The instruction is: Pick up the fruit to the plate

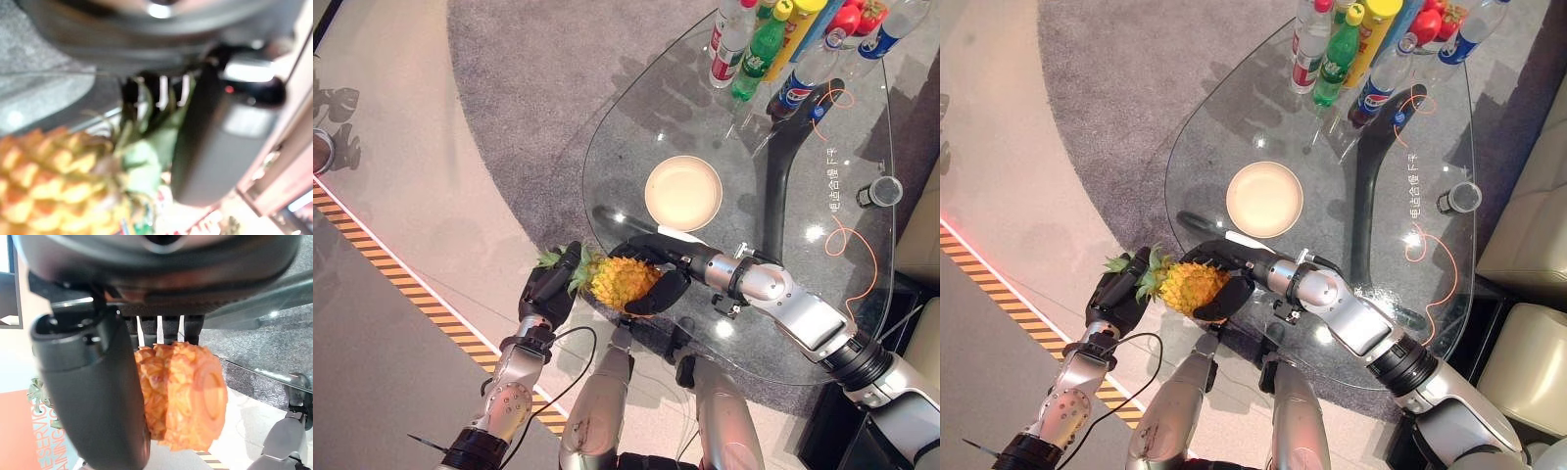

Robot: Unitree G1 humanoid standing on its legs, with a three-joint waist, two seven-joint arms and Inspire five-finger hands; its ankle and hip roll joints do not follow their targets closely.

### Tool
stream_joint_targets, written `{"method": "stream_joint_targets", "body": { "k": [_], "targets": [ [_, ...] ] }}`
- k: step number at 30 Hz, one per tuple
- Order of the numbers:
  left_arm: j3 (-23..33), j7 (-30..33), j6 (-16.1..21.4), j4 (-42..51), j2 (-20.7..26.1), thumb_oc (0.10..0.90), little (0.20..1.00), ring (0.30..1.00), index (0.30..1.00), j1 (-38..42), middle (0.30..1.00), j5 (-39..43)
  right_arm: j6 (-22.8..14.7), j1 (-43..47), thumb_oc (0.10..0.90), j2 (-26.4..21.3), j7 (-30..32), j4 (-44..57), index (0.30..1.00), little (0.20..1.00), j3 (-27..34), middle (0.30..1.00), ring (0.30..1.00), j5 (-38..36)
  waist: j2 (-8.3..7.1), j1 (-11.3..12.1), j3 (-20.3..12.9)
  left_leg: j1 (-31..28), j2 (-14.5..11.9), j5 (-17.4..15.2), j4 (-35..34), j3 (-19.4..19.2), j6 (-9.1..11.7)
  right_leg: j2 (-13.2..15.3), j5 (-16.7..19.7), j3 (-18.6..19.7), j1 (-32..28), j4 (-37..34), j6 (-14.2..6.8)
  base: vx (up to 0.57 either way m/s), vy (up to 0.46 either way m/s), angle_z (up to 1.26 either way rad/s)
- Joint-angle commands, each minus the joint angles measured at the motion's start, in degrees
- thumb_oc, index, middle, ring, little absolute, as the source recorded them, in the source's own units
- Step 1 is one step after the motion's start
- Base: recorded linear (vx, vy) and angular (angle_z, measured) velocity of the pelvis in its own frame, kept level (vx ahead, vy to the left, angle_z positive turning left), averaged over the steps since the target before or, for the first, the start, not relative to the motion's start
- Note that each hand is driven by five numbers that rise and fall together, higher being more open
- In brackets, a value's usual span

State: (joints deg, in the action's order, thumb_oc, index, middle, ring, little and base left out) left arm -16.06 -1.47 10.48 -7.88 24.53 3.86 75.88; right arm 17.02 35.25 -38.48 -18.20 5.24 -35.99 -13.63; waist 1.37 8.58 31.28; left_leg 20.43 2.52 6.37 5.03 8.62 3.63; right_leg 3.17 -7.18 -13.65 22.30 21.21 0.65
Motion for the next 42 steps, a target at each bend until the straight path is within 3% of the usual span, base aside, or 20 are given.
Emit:
{"method": "stream_joint_targets", "body": {
  "k": [1,2,3,4,5,13,25,42],
  "targets": [
    [-6.9,-5.0,0.0,10.2,-5.9,0.100,0.200,0.300,0.300,5.8,0.300,0.1,-10.9,4.7,0.100,11.4,-3.4,15.0,0.300,0.200,-7.7,0.300,0.300,-5.9,-1.15,-2.2,-1.5,-0.2,4.0,-6.6,7.8,-1.7,-3.2,-0.6,6.1,7.2,-4.5,-9.5,-3.7,0.00,0.000,0.00],
    [-6.9,-4.9,0.4,10.1,-5.9,0.100,0.200,0.300,0.300,5.9,0.300,0.3,-10.6,4.6,0.100,11.5,-2.2,14.6,0.300,0.200,-7.7,0.300,0.300,-5.7,-1.16,-2.3,-1.5,-0.1,4.1,-6.6,7.9,-1.8,-3.2,-0.6,6.1,7.3,-4.5,-9.5,-3.8,0.00,0.000,0.00],
    [-6.8,-4.7,0.4,10.0,-6.0,0.100,0.200,0.300,0.300,6.1,0.300,0.3,-10.2,4.6,0.364,11.6,-1.2,14.3,0.526,0.464,-7.5,0.526,0.526,-5.5,-1.16,-2.4,-1.5,-0.1,4.1,-6.7,7.9,-1.9,-3.2,-0.6,6.1,7.4,-4.5,-9.5,-3.8,0.00,0.000,0.00],
    [-6.8,-4.5,0.6,10.0,-6.1,0.100,0.200,0.300,0.300,6.2,0.300,0.2,-9.8,4.5,0.720,11.8,-0.2,14.1,0.832,0.820,-7.3,0.832,0.832,-5.2,-1.16,-2.5,-1.5,-0.1,4.2,-6.7,7.9,-1.9,-3.2,-0.6,6.2,7.5,-4.5,-9.6,-3.8,0.00,0.000,0.00],
    [-6.8,-4.6,0.7,9.9,-6.3,0.100,0.200,0.300,0.300,6.1,0.300,0.1,-9.4,4.3,0.800,11.8,0.6,13.9,0.900,0.900,-7.2,0.900,0.900,-4.8,-1.15,-2.5,-1.5,-0.1,4.2,-6.7,7.9,-1.9,-3.3,-0.6,6.2,7.6,-4.5,-9.6,-3.8,0.00,0.000,0.00],
    [-5.9,-3.9,1.3,10.0,-6.5,0.100,0.200,0.300,0.300,6.0,0.300,0.2,-8.6,2.3,0.800,11.4,4.5,12.7,0.900,0.900,-5.3,0.900,0.900,-3.7,-1.34,-3.2,-1.5,-0.1,4.2,-6.8,7.9,-2.6,-3.4,-0.5,6.3,7.9,-4.2,-9.6,-4.0,0.00,0.009,-0.01],
    [-4.7,-3.6,1.2,8.9,-7.4,0.100,0.200,0.300,0.300,6.4,0.300,-0.5,-7.3,1.4,0.800,11.8,5.3,12.3,0.900,0.900,-3.7,0.900,0.900,-1.6,-1.69,-3.3,-1.5,-0.3,4.1,-7.1,8.0,-3.3,-3.3,-0.2,6.2,7.1,-4.4,-9.4,-4.1,0.00,0.002,-0.03],
    [-1.6,-3.8,0.9,7.9,-7.0,0.100,0.200,0.300,0.300,5.2,0.300,-4.5,-7.2,-2.9,0.800,7.1,11.7,13.2,0.900,0.900,4.1,0.900,0.900,6.6,-2.21,-4.8,-1.5,-1.4,3.7,-7.8,8.2,-4.8,-3.4,-0.1,5.9,7.3,-5.0,-9.0,-4.3,0.00,0.000,0.00]
  ]
}}
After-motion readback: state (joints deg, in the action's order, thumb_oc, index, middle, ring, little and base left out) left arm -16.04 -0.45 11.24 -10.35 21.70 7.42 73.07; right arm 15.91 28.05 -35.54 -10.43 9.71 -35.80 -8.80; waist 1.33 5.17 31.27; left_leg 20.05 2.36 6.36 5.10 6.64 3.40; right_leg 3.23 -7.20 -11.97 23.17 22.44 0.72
